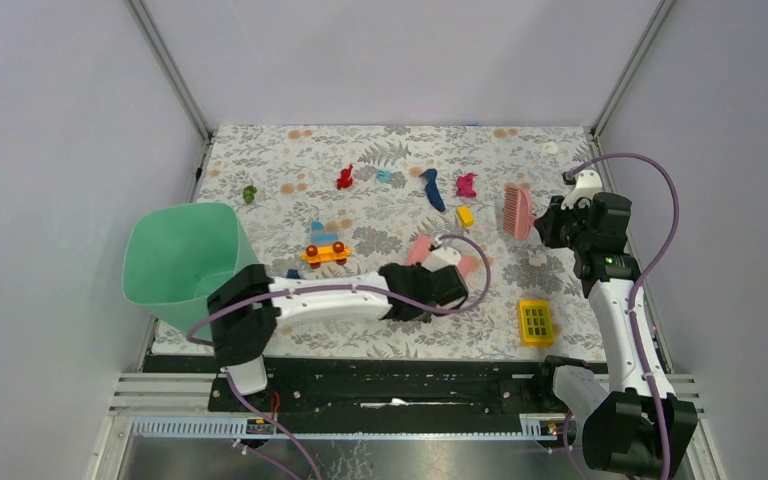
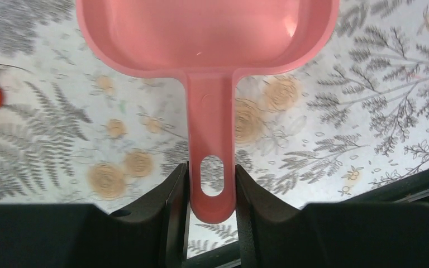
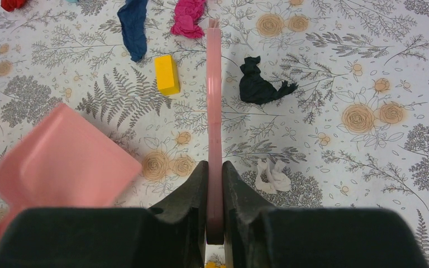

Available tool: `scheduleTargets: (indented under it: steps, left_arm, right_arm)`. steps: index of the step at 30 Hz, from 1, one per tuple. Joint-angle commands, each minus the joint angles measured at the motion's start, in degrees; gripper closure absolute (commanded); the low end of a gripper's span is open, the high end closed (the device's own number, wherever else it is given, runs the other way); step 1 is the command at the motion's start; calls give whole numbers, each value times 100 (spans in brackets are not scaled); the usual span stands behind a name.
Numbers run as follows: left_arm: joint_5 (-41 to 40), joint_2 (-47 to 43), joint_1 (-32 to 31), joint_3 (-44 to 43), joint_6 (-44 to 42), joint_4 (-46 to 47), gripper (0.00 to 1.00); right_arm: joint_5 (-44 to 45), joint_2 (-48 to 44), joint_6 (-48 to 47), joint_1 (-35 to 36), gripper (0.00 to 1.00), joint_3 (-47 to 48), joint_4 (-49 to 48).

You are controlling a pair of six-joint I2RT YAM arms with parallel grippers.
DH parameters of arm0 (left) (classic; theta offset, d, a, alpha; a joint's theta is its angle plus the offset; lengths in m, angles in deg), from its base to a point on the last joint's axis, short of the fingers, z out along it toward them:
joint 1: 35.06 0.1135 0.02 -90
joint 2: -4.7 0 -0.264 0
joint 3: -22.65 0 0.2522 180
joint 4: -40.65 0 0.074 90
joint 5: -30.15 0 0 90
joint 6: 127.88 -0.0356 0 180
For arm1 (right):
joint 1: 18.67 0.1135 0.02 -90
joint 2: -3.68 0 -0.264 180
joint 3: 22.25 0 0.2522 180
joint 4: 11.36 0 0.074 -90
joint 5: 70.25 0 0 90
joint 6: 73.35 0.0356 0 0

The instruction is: Sweep away the paper scraps from the table

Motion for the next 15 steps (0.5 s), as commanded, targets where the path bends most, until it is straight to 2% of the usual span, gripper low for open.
scheduleTargets:
  steps: [1, 5, 8, 12, 15]
  left_arm:
    - [-65, -850, 469, 217, -409, 15, 100]
    - [143, -1345, 899, 406, -729, 240, 100]
    - [197, -1664, 1179, 585, -990, 433, 100]
    - [226, -2168, 1381, 1097, -1360, 755, 100]
    - [286, -2528, 1389, 1571, -1540, 1075, 100]
  right_arm:
    - [-120, -54, -50, -22, 100, 29, -109]
    - [-62, 10, -165, -23, 100, 115, -59]
    - [27, 54, -421, -16, 100, 472, 325]
    - [298, 303, -895, -19, 100, 1416, 1605]
    - [1096, 627, -1409, -16, 100, 2094, 2556]
